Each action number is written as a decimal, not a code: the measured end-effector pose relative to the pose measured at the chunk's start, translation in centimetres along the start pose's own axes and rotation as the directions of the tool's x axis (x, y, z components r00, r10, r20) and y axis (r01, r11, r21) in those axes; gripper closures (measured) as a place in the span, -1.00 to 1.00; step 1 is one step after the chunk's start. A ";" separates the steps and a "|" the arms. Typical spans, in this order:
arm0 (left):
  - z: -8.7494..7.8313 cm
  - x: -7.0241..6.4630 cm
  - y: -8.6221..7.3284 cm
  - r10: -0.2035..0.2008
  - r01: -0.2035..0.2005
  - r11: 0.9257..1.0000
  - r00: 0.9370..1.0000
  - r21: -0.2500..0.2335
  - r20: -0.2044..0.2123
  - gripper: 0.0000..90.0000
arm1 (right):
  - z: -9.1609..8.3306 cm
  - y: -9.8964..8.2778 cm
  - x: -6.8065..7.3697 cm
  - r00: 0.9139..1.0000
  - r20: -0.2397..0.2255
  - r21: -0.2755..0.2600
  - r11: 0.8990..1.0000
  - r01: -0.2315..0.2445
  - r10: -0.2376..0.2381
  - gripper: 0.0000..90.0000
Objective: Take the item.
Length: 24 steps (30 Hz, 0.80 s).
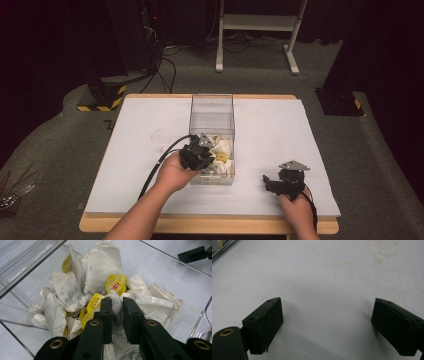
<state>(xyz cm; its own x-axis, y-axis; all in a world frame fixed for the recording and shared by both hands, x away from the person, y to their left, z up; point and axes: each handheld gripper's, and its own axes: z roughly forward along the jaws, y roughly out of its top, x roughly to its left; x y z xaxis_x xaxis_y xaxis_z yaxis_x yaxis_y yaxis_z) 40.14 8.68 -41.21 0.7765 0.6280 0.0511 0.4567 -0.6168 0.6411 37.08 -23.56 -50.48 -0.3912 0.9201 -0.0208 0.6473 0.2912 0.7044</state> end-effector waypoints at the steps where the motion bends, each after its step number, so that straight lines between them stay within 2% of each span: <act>1: 0.0 0.0 0.0 0.000 0.000 1.000 1.000 0.000 0.000 0.75 | 0.0 0.0 0.0 1.000 0.000 0.000 1.000 0.000 0.000 -0.77; 5: -0.2 0.1 -0.3 -0.003 0.003 1.000 1.000 -0.022 -0.008 0.75 | 0.0 0.0 0.0 1.000 0.000 0.000 1.000 0.000 0.000 -0.77; 7: -0.6 0.2 -0.5 -0.013 0.012 0.998 1.000 -0.060 -0.011 0.75 | 0.0 0.0 0.0 1.000 0.000 0.000 1.000 0.000 0.000 -0.77; 11: -0.9 0.3 -0.8 -0.021 0.020 0.996 1.000 -0.085 -0.011 0.75 | 0.0 0.0 0.0 1.000 0.000 0.000 1.000 0.000 0.000 -0.77; 16: -1.4 0.5 -1.1 -0.034 0.034 0.991 0.999 -0.128 0.000 0.75 | 0.0 0.0 0.0 1.000 0.000 0.001 1.000 -0.001 0.001 -0.77; 18: -1.7 0.7 -1.2 -0.041 0.041 0.987 0.999 -0.154 0.000 0.75 | 0.0 0.0 0.0 1.000 0.000 0.000 1.000 0.000 0.000 -0.77; 24: -2.1 0.8 -1.5 -0.051 0.051 0.981 0.999 -0.188 0.005 0.75 | 0.0 0.0 0.0 1.000 0.000 0.001 1.000 0.000 0.000 -0.78</act>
<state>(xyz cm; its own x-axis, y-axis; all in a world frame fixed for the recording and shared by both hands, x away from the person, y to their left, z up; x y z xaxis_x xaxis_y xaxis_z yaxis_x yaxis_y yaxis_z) 39.19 11.11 -40.55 0.7545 0.6561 0.0143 0.4058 -0.4835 0.7756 37.10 -23.57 -50.48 -0.3915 0.9199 -0.0208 0.6476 0.2915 0.7041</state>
